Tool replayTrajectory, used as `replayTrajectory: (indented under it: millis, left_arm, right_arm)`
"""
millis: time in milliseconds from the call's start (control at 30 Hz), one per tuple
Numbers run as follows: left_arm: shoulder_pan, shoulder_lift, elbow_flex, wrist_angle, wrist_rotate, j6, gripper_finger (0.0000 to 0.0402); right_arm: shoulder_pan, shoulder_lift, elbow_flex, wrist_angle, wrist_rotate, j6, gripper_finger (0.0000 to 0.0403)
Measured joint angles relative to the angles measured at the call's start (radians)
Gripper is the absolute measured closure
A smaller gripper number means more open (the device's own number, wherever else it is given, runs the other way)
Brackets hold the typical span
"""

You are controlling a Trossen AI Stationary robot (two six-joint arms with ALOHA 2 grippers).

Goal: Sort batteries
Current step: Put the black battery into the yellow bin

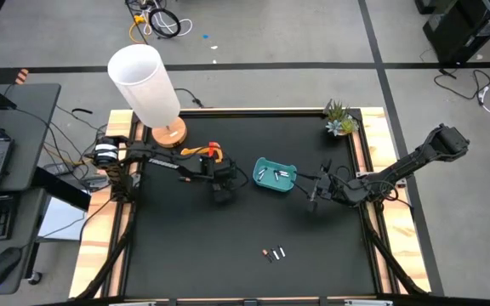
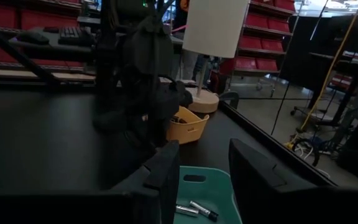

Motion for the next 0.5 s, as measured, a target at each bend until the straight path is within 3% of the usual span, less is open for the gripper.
replayTrajectory:
  millis: [200,367,500]
  left_arm:
    - [-0.020,0.000,-0.001,0.003,0.029,-0.026,0.0282]
    - [-0.040,0.000,-0.001,0.010,0.036,-0.079,0.0353]
    - [-0.066,0.001,-0.002,0.096,0.095,-0.137,0.0354]
  right_arm:
    - [0.000,0.000,0.000,0.000,0.000,-0.006,0.0279]
    - [0.000,0.000,0.000,0.000,0.000,-0.006,0.0279]
    - [0.000,0.000,0.000,0.000,0.000,-0.006,0.0279]
